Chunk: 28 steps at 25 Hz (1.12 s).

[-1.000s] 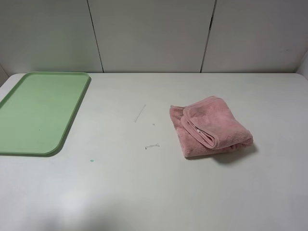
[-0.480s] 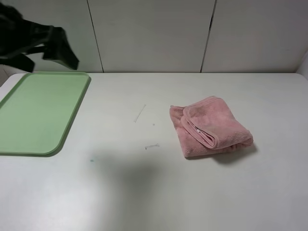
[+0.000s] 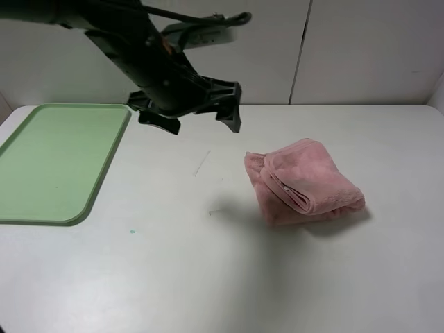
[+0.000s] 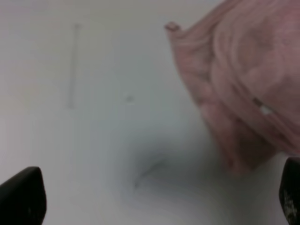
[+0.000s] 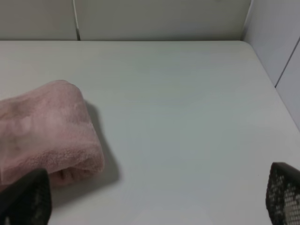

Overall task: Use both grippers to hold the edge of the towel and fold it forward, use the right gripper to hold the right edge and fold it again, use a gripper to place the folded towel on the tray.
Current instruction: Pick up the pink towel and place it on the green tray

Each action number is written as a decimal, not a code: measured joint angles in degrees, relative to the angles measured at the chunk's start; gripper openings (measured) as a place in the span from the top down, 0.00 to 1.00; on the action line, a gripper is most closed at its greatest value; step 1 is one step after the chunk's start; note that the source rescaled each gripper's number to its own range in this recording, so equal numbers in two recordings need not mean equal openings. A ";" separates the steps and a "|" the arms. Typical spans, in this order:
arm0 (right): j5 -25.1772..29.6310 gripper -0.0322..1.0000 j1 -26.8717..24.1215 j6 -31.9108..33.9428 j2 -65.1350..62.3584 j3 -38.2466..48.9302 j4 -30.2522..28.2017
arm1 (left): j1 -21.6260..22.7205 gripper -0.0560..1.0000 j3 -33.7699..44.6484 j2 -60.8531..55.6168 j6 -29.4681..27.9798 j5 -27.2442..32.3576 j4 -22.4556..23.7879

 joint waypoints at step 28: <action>0.00 0.00 0.00 0.00 0.00 0.00 0.00 | -8.34 0.00 -19.71 27.47 -11.62 -3.31 0.00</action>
